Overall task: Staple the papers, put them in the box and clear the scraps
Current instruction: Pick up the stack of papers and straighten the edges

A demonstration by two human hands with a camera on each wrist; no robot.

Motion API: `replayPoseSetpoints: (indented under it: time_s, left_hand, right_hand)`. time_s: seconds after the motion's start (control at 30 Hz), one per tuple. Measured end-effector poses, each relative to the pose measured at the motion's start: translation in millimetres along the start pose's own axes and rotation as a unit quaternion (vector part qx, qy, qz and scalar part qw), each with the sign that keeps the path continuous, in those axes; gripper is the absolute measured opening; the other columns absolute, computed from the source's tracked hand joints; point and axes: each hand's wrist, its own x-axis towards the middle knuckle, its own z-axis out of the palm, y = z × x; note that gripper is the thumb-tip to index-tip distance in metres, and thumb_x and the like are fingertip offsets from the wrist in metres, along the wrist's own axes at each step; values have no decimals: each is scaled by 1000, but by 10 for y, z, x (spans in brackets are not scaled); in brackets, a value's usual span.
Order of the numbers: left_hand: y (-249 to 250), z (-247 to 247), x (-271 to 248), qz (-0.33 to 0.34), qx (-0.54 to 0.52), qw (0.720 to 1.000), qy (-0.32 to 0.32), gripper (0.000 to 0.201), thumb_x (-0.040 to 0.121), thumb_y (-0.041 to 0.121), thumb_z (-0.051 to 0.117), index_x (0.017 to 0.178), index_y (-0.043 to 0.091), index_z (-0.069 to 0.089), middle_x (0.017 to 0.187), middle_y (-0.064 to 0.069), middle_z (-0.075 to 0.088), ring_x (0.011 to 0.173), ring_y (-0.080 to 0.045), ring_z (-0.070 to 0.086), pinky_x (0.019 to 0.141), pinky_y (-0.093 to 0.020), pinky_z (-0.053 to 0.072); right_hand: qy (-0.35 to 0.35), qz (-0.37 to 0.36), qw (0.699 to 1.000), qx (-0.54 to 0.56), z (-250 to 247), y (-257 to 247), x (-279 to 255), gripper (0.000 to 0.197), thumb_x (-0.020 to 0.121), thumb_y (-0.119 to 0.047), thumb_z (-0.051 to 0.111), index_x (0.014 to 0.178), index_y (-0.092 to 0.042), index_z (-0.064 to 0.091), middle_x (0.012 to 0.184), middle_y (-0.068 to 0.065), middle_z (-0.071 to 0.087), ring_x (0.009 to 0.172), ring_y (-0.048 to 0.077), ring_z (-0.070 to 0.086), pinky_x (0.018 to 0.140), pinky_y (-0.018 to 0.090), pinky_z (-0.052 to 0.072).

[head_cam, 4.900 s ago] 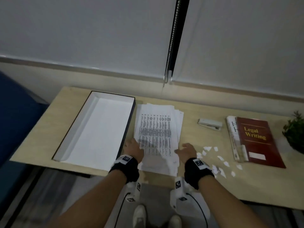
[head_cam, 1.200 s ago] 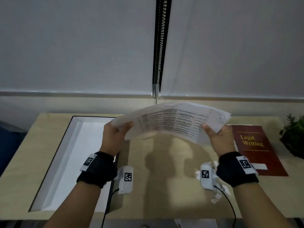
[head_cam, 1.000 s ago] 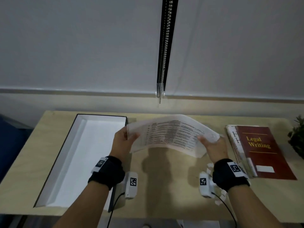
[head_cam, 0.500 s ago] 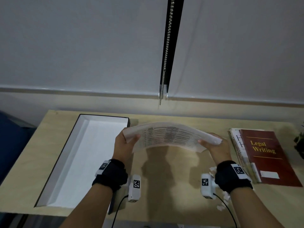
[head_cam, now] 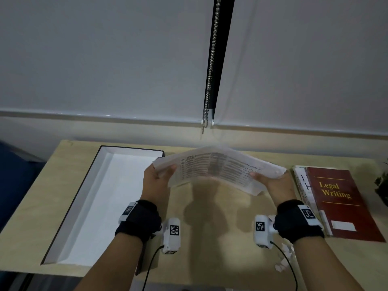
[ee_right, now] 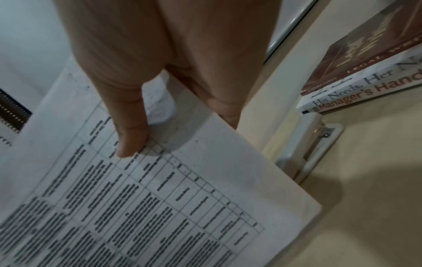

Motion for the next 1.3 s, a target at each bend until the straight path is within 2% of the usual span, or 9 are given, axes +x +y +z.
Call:
replayPoseSetpoints:
  time_s: [0.17,0.4,0.57,0.7,0.83,1.0,1.13,1.2,1.3]
  left_hand:
    - [-192,-55,-91,-37,30,999,2,18,90,-3,58,104,7,64,84,4,72,81,-16,67,57,-10,53]
    - [289,-68,12,49,116,991,-33,19,87,-7,59,90,12,63,64,26,71,61,13,64,55,-8,48]
    - [725,57,84,184,279,938,-95,27,86,7,65,68,26,57,65,10,62,60,3,55,54,-11,37]
    - [1094,309,-14,275,344,886,-147,10,87,10,65,77,14,64,71,4,66,67,-11,59,61,-23,43]
    - [1211,242,-28,342,382,857,-56,13,82,22,68,94,18,66,96,0,68,90,-18,61,85,-41,49]
    - [923,-29,-13,210,272,937,53,81,74,33,77,139,13,33,136,-11,44,125,-24,43,105,-31,37]
    - [697,117,-104,25,54,996,-67,59,86,14,67,136,12,36,127,-12,59,117,-27,59,89,-25,56]
    - [619,169,-106,69,79,992,-68,42,89,22,61,127,10,48,120,-10,66,113,-25,63,96,-49,52]
    - [654,225,-138,156,117,980,-46,29,93,22,47,120,15,54,114,-7,67,108,-22,63,93,-47,52]
  right_hand:
    - [-15,49,999,1,-14,186,-59,31,69,-1,81,91,-17,66,93,7,70,88,25,67,61,29,52]
    - [-1,-81,994,-77,-270,-329,-140,68,66,-11,84,124,-31,54,128,-4,57,118,18,53,89,30,46]
    - [-124,-237,906,-327,108,-901,-363,86,56,-48,83,133,-37,45,137,-11,49,128,10,42,109,38,33]
    - [-138,-279,890,-334,356,-965,-363,25,77,-25,74,82,-47,64,75,-22,67,74,5,60,74,30,46]
    - [-129,-199,957,-167,293,-909,-377,33,85,-8,66,61,-31,63,53,-14,54,48,5,48,54,21,41]
    - [-87,-106,990,-28,136,-678,-411,21,87,-11,65,106,-18,69,89,-15,70,74,-13,65,62,5,49]
    - [-73,-65,995,20,181,-508,-482,20,86,-10,66,95,-28,68,90,-14,70,84,-5,65,70,13,48]
    - [-75,-71,994,28,234,-476,-518,21,86,-11,66,93,-30,68,89,-16,70,84,-5,66,67,10,49]
    - [-61,-98,991,67,289,-492,-532,20,86,-8,66,95,-25,69,80,-21,72,76,-12,68,62,4,51]
